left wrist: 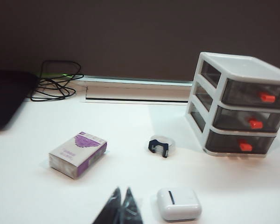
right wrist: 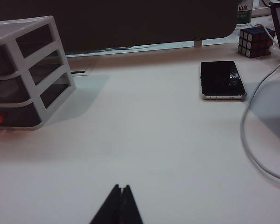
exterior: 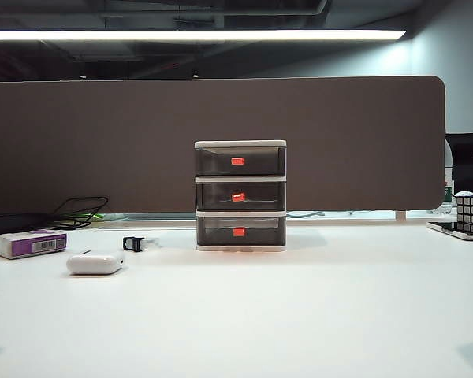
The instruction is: Open the second layer of the drawer on the table, pick up the earphone case on the table and put it in, and finally close the drawer.
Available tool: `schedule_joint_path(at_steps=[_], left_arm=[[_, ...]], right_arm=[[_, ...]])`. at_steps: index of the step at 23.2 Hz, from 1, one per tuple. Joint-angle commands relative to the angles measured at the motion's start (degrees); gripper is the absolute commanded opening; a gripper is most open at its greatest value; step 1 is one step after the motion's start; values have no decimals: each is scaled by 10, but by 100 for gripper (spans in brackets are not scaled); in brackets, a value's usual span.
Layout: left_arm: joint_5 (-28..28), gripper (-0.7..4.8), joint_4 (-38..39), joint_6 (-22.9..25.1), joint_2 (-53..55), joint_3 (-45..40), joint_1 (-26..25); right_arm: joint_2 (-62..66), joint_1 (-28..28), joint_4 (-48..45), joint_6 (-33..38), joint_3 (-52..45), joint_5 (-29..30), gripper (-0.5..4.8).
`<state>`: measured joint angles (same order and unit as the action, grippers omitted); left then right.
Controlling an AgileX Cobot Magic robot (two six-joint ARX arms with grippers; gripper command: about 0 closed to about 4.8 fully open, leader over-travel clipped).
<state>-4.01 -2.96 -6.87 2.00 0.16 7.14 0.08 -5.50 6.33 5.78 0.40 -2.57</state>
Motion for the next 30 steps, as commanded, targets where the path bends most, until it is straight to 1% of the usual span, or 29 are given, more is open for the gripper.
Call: schedule_joint_path(at_steps=[1, 12, 14, 15, 16, 17, 18, 19, 21, 24, 26, 28, 30], left_arm=[[-3, -6, -9, -30, 0, 3, -1], [-3, -1, -9, -30, 0, 3, -1], [-13, -1, -9, -38, 0, 3, -1], [-30, -1, -10, -49, 0, 3, -1], [-62, -1, -15, -68, 0, 3, -1], [-94, -3, -22, -76, 0, 3, -1], [-156, -3, -36, -74, 0, 3, 0], [-179, -3, -40, -71, 0, 4, 0], [-178, -3, -43, -72, 0, 8, 0], [-178, -3, -57, -83, 0, 14, 2], [-168, -3, -64, -83, 3, 21, 14], [-161, -3, -64, -83, 11, 24, 28], [-150, -3, -72, -82, 40, 26, 68]], right_arm=[[-1, 0, -10, 2, -3, -1, -5], [-1, 0, -10, 2, -3, -1, -5], [-1, 0, -10, 2, -3, 0, -5], [-1, -1, -10, 2, -3, 2, -5], [-1, -1, -11, 3, -3, 19, -5], [-1, -1, -12, 4, -1, 41, -5], [-1, -1, -29, 11, 1, 94, -5], [-1, -1, -52, 17, 3, 145, -5], [-1, -1, -53, 17, 14, 164, -5], [1, -1, -49, 29, 28, 165, -5], [1, -1, -49, 37, 38, 166, -5], [1, -1, -49, 45, 46, 167, -5], [2, -1, -48, 49, 58, 167, -5]])
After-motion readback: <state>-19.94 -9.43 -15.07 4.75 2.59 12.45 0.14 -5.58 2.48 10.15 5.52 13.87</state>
